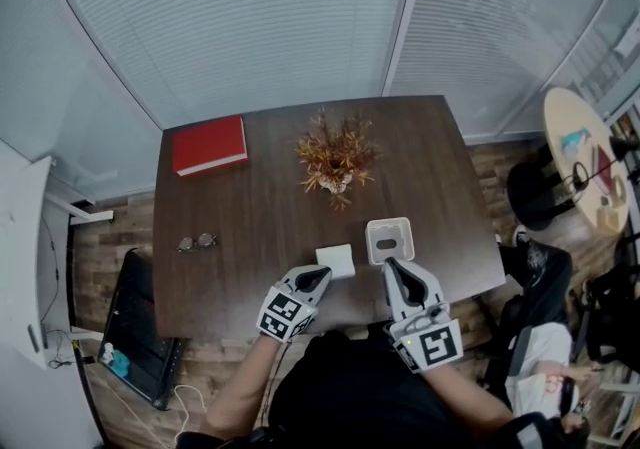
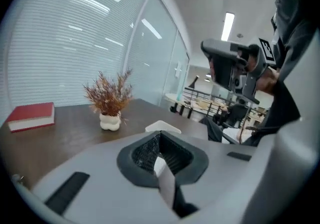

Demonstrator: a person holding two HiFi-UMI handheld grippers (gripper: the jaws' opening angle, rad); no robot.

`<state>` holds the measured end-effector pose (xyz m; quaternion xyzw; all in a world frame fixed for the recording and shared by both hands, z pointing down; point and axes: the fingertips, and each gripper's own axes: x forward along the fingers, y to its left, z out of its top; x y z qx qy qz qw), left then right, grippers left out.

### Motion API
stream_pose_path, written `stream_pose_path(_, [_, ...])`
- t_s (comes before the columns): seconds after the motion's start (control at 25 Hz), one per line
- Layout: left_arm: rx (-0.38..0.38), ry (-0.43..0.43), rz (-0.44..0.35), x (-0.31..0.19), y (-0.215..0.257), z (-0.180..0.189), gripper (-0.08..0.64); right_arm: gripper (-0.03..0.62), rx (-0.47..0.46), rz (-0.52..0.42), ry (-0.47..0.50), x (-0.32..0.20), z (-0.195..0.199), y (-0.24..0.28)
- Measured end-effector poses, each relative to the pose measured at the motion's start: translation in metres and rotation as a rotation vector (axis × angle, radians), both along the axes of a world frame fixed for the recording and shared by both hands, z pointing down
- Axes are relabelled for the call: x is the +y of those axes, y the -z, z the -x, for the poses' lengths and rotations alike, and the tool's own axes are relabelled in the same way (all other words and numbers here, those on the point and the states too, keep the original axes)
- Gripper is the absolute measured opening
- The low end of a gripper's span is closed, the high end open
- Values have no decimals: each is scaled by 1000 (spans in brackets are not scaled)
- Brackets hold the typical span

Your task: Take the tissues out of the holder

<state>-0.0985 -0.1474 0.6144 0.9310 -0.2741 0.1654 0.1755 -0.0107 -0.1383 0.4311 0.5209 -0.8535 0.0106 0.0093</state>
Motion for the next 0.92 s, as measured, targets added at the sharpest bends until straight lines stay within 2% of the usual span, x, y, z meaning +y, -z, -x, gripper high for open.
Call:
stream_pose_path(0.08, [40, 135, -69, -7, 24, 8, -2, 9, 1, -2, 2, -3, 4, 0])
stream_pose_path(0.16, [73, 231, -125, -10, 47, 15, -2, 9, -7, 5, 8, -6, 9, -1])
stream_pose_path(0.32, [103, 319, -202, -8, 84, 23, -2, 9, -13, 13, 10, -8, 17, -4])
stream_pose_path(0.4, [130, 366, -212, -9, 100, 28, -2, 9, -20, 11, 16, -9, 21, -3])
stream_pose_path(0.48, [194, 416, -197, -10, 116, 33, -2, 9, -21, 9, 25, -11, 25, -3])
stream_pose_path(0.6, [235, 462, -211, -10, 137, 37, -2, 9, -20, 19, 33, -12, 29, -5])
stream_pose_path(0.76, [199, 479, -278, -9, 154, 39, -2, 9, -20, 23, 35, -12, 31, -6])
stream_pose_path(0.92, [186, 504, -297, -11, 159, 41, -2, 9, -12, 16, 32, -15, 30, -6])
